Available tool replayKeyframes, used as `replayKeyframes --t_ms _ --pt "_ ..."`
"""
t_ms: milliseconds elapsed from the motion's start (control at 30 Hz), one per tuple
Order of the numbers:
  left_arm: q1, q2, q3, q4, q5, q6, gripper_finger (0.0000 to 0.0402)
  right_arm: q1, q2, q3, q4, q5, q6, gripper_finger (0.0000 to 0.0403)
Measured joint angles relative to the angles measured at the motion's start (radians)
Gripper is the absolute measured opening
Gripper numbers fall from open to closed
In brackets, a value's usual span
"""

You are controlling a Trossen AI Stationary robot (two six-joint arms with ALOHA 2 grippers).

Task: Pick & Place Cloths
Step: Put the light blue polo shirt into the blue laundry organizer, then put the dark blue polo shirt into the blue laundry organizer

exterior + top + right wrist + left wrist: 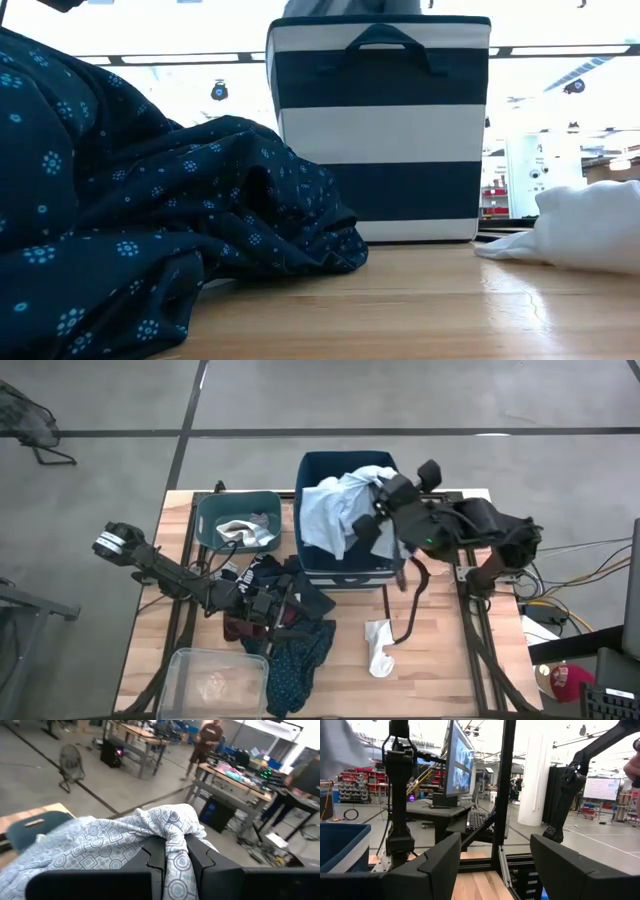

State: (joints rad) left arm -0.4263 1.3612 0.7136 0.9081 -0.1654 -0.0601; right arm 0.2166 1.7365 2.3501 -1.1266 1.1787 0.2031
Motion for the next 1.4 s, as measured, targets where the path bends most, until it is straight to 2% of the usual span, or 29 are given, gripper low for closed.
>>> replayKeyframes --t_ms 233,433,733,867,1033,1133,1233,1400 --pt "0.000 0.000 0.000 -0.004 0.000 0.000 0.0243 -0.090 0.026 -0.006 -0.053 -0.024 0.025 0.0024" --pt "0.000 0.000 0.000 -0.005 0.000 -0.001 0.0243 -0.127 0.049 -0.011 -0.073 -0.177 0.028 0.0041" --pt "0.001 0.018 0.000 -0.008 0.000 -0.016 0.0243 -0.181 0.068 -0.021 -0.257 -0.315 0.193 0.0138" --pt "0.000 0.018 0.000 0.017 0.020 -0.015 0.0243 -0.180 0.075 -0.024 -0.280 -0.379 0.182 0.0190" --pt "0.000 0.018 0.000 0.041 0.062 -0.005 0.0243 -0.129 0.073 -0.027 -0.278 -0.523 0.113 0.0226" --pt "-0.001 0.018 0.000 0.081 0.156 0.004 0.0243 -0.068 0.073 -0.048 -0.274 -0.603 0.092 0.0232" --pt "-0.003 0.018 0.000 0.118 0.255 0.006 0.0243 0.002 0.073 -0.087 -0.269 -0.619 0.087 0.0228" --pt "-0.016 0.017 0.000 0.124 0.265 0.035 0.0243 0.130 0.073 -0.190 -0.182 -0.630 0.086 0.0214"
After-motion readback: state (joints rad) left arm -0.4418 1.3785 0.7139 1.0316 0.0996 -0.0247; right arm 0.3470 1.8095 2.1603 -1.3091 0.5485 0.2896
